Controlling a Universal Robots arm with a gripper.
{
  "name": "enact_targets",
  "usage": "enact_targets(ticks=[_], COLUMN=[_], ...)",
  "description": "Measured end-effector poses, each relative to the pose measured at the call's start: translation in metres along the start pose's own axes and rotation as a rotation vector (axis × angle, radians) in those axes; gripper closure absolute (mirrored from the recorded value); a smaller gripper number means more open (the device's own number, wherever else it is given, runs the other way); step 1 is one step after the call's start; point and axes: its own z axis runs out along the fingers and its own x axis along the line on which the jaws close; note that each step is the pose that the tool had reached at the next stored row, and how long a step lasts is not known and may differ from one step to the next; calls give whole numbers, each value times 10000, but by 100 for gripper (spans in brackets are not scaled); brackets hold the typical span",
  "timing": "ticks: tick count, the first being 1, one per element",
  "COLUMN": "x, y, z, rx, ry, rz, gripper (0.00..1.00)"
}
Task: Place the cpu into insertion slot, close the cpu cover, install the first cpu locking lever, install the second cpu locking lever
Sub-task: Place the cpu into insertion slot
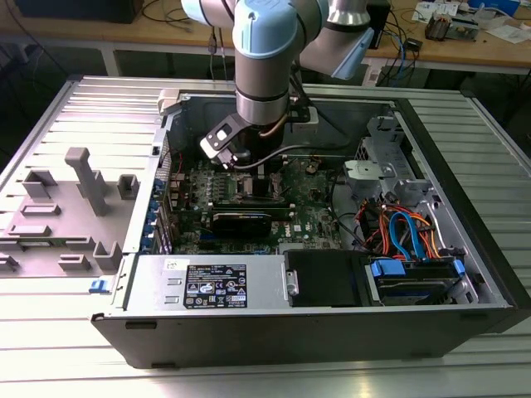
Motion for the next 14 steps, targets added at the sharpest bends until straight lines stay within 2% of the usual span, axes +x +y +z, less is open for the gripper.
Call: enact_targets(ticks=[14], x=[0], y=[0], z=[24], rx=[-2], ry=[16], rz=[0], gripper=[46])
